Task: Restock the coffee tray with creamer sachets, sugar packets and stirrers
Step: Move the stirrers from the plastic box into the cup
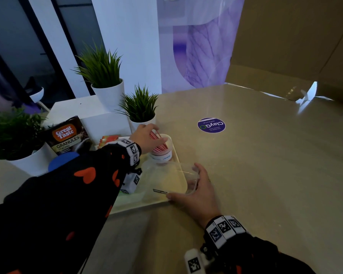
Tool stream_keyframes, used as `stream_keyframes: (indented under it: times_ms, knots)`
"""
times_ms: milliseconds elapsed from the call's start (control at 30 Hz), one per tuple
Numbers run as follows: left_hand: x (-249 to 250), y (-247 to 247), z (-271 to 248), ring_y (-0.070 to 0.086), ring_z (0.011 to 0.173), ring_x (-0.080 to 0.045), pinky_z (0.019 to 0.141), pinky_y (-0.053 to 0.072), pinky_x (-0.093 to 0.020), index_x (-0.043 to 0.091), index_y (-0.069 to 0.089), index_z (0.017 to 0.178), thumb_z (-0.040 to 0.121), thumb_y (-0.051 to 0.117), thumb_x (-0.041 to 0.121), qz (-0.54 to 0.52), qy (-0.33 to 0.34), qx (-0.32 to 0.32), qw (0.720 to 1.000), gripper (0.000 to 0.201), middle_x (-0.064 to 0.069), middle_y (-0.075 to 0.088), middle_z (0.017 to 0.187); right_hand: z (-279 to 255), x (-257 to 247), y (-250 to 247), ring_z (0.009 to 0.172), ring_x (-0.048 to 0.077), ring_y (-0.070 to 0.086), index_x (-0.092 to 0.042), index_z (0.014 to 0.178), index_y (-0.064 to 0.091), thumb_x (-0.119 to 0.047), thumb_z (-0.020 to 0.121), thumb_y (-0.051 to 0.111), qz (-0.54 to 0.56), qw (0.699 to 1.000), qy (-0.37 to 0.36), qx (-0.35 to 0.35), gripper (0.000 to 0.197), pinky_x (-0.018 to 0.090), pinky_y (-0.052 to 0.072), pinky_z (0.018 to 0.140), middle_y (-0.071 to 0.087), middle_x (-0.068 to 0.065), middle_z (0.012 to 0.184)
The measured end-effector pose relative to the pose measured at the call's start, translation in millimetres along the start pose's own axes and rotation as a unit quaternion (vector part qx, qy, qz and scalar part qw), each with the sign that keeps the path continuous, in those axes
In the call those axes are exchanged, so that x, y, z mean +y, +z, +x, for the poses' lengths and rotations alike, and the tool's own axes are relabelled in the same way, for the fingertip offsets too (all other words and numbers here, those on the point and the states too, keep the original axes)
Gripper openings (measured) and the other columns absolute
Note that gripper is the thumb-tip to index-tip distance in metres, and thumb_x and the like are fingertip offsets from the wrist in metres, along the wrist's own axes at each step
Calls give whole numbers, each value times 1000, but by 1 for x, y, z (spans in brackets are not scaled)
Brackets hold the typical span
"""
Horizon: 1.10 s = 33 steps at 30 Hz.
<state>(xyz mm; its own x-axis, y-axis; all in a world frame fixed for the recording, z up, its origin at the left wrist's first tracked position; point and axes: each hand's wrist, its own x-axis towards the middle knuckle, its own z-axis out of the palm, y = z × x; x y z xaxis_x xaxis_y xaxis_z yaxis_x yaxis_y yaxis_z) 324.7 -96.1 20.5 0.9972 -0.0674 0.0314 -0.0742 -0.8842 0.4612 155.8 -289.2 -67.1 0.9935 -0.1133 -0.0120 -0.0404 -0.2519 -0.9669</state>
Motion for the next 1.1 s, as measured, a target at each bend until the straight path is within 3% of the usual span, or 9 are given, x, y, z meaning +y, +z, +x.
stream_keyframes:
  times_ms: [133, 267, 333, 467, 567, 733, 867, 1000, 1100]
  knots:
    - [-1, 5, 3, 42, 139, -29, 110, 42, -47, 31, 17, 157, 80, 65, 68, 3, -7, 31, 999, 98, -7, 30, 159, 2, 3, 2, 113, 7, 62, -46, 147, 26, -49, 36, 99, -4, 1000, 6, 5, 132, 39, 57, 96, 54, -14, 140]
    - [0, 6, 8, 57, 117, -25, 98, 52, -41, 21, 45, 138, 87, 59, 64, 36, -20, 49, 998, 68, -9, 47, 140, 1, 3, 2, 121, 12, 58, -49, 147, 23, -55, 34, 97, -15, 1000, 12, 4, 135, 43, 55, 100, 51, -15, 145]
    - [3, 7, 7, 60, 104, -23, 90, 56, -40, 21, 48, 126, 90, 58, 60, 26, -20, 65, 997, 54, -8, 53, 128, 1, 2, 1, 121, 12, 58, -49, 147, 23, -55, 35, 97, -17, 1000, 15, 2, 135, 44, 55, 100, 50, -14, 145]
    - [0, 6, 8, 56, 123, -29, 97, 53, -43, 30, 33, 149, 97, 53, 47, 43, 22, 57, 997, 58, -7, 42, 147, 1, 3, 2, 120, 12, 59, -50, 146, 25, -54, 33, 97, -16, 1000, 15, 8, 134, 43, 56, 99, 53, -14, 141]
    - [-2, 1, 12, 50, 130, -26, 103, 49, -40, 28, 43, 147, 101, 47, 38, 55, 69, 27, 996, 47, -2, 39, 151, 2, 4, 3, 122, 12, 58, -51, 146, 25, -56, 32, 97, -17, 1000, 12, 13, 135, 44, 55, 100, 52, -17, 142]
    - [-1, 6, 11, 58, 108, -22, 89, 49, -29, 18, 64, 117, 99, 53, 36, 30, 65, 61, 996, 27, -2, 52, 119, 0, 2, 1, 120, 12, 59, -49, 147, 24, -55, 34, 97, -20, 1000, 12, 5, 134, 44, 55, 101, 53, -13, 142]
    - [-1, 10, 12, 58, 107, -22, 88, 47, -30, 9, 64, 111, 97, 56, 38, 35, 44, 109, 992, 33, -6, 48, 130, 0, -2, 0, 124, 14, 56, -49, 147, 23, -56, 35, 96, -22, 1000, 19, 0, 134, 45, 54, 102, 50, -12, 146]
    - [1, 7, 11, 61, 94, -22, 85, 55, -38, 14, 65, 107, 96, 55, 39, 46, 38, 95, 994, 29, -6, 62, 109, -1, -2, 1, 121, 13, 58, -47, 147, 24, -54, 36, 97, -21, 1000, 13, 3, 133, 44, 55, 100, 50, -12, 146]
    - [4, 2, 8, 60, 89, -24, 78, 54, -37, 12, 66, 101, 95, 55, 38, 61, 27, 123, 990, 30, -8, 60, 100, -2, -4, -1, 122, 14, 57, -44, 149, 24, -50, 39, 97, -20, 1000, 9, -1, 132, 44, 55, 101, 47, -13, 148]
